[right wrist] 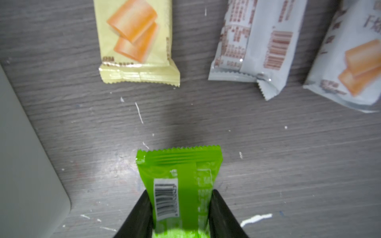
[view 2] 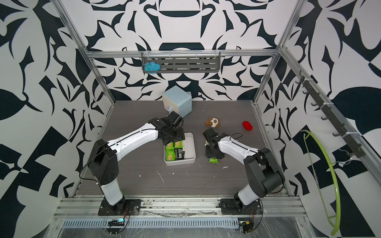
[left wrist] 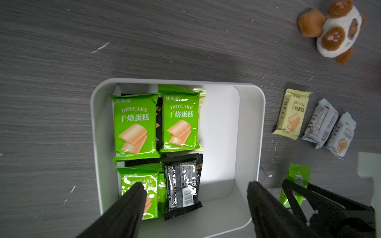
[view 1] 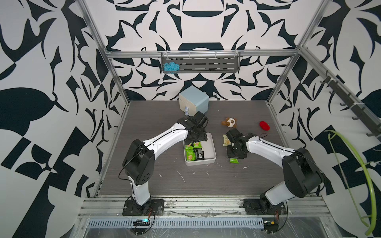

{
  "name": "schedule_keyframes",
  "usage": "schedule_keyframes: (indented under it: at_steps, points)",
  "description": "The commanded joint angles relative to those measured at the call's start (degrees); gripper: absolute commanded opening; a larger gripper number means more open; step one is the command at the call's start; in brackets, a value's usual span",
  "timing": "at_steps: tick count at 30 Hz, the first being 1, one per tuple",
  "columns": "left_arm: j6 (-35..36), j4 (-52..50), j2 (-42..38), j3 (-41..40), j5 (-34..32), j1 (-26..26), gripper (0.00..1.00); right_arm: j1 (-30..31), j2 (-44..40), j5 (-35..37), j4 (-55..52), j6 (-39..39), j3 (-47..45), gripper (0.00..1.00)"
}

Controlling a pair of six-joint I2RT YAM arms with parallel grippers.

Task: Take the cookies out of the storage box
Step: Place the cookie at the center of the board.

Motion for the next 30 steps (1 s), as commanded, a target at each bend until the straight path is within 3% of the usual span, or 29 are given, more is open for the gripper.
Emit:
schedule_keyframes:
  at_steps: [1,18,30]
  points:
    - [-0.6,-2.3,2.5,2.1,-0.8,-0.2,0.84,-0.8,0.0,-0.4,2.1,-1.2,-0.3,0.37]
    - [-0.1,-5.7,6.1,3.4,-3.0,-0.3,0.83,-5.4,-6.3,-7.2,-0.4,-4.0,1.4,0.56]
    - [0.3,-5.5,12.3,7.6,-3.0,-0.5,0.7,-8.3,-7.6,-9.0,-2.2,-5.4,2.7,0.54]
